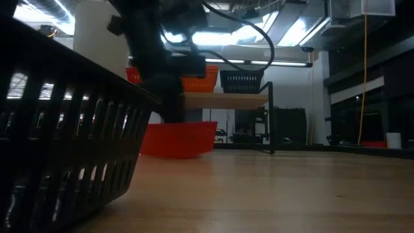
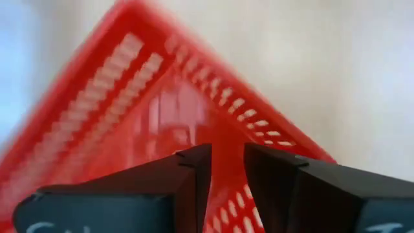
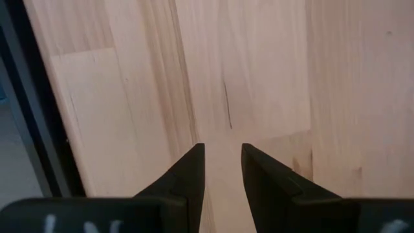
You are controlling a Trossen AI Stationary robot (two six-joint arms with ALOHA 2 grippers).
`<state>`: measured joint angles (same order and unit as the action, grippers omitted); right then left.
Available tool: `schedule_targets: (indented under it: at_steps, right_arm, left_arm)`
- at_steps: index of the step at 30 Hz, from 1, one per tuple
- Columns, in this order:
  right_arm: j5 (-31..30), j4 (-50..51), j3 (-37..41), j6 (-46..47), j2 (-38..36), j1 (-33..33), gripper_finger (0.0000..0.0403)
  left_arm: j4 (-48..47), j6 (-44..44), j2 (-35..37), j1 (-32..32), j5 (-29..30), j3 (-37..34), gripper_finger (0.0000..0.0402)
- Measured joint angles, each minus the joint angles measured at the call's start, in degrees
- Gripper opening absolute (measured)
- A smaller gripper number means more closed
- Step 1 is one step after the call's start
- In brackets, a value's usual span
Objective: Stack baskets on shelf by color
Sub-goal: Stack the red bin on the red bin on the shelf
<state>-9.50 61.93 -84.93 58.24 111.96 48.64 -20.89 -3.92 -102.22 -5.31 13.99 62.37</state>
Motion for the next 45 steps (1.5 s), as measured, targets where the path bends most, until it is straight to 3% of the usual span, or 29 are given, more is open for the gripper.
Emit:
schedule_targets:
  at_steps: [4,8,15,20,45]
  right_arm:
    - [0.0,0.0,0.0,0.0,0.0,0.0,0.0101]
    - [-0.1,0.0,0.0,-0.1,0.0,0.0,0.0101]
    - [-2.9,-0.7,0.0,-0.2,0.0,0.0,0.0101]
    - [-2.9,-1.2,0.0,-0.2,0.0,0.0,0.0101]
    - [-3.0,-1.8,0.0,-0.2,0.0,0.2,0.0101]
  left_arm:
    - [-10.5,-3.3,1.9,-3.1,-3.0,0.0,0.0084]
    - [-16.0,-7.5,3.5,-6.3,0.5,-0.1,0.0084]
    - [-12.0,-7.9,7.0,-9.5,1.3,0.5,0.0086]
    - [-12.3,-8.0,8.5,-11.5,-1.5,0.5,0.0085]
    - [-10.4,-9.7,4.7,-12.0,-0.6,0.5,0.0083]
